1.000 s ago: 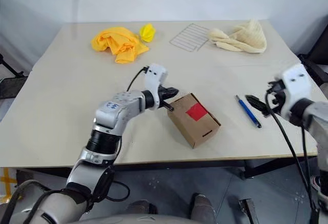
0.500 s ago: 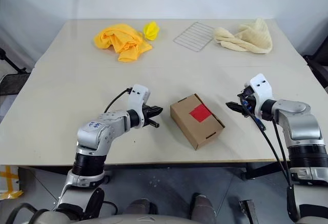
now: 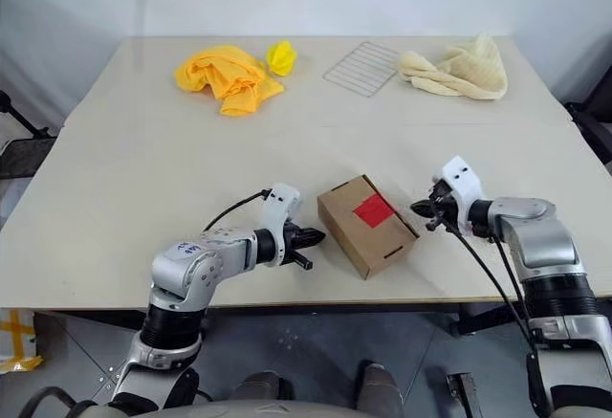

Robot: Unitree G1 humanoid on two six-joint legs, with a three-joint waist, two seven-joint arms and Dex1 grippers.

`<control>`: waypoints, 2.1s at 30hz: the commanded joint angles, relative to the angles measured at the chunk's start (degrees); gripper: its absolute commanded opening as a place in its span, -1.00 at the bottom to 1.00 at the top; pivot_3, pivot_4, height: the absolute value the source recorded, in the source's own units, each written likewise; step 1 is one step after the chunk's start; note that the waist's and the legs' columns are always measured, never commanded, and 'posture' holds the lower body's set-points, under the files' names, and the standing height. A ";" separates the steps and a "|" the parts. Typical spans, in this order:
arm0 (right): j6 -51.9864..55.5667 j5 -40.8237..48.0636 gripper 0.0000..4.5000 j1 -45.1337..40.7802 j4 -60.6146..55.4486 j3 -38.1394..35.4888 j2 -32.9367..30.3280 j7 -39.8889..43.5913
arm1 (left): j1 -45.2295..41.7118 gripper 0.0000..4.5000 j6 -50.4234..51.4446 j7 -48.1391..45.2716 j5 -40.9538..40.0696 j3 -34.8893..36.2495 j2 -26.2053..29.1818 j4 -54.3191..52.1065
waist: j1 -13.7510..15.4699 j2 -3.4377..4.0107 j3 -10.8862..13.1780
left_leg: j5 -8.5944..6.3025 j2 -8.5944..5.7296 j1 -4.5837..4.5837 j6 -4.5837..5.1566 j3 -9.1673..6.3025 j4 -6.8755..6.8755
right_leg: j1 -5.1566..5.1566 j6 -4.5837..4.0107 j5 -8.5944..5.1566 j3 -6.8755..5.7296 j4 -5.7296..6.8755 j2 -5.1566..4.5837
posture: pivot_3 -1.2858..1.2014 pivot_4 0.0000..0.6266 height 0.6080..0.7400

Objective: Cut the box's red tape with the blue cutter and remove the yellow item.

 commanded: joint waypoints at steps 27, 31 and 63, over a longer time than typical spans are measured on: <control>12.26 4.16 -0.99 5.20 -17.97 1.29 4.37 -6.17 | -6.44 -1.00 -11.59 -0.56 1.81 -1.78 -0.24 12.11 | -0.02 0.00 0.00 | 0.00 -0.01 0.02 0.00 0.01 0.02 | 0.01 0.00 0.00 0.00 0.03 0.00 | 0.03 -0.52 1.00; 12.28 3.51 -0.99 5.58 -18.95 1.58 4.05 -6.90 | -6.42 -1.00 -11.95 -0.39 2.26 -1.63 0.39 12.24 | -0.03 0.00 0.00 | 0.00 -0.01 0.02 0.00 0.00 0.02 | 0.01 0.00 0.00 -0.01 0.03 0.00 | 0.03 -0.52 1.00; 31.98 19.92 0.68 7.46 -39.37 -20.07 10.18 -29.14 | -12.29 -1.00 -19.72 -12.92 -7.50 0.79 2.04 13.50 | -0.01 0.00 0.00 | -0.01 -0.01 0.00 0.00 0.01 0.01 | -0.03 0.00 0.00 0.02 0.04 0.00 | 0.03 -0.52 1.00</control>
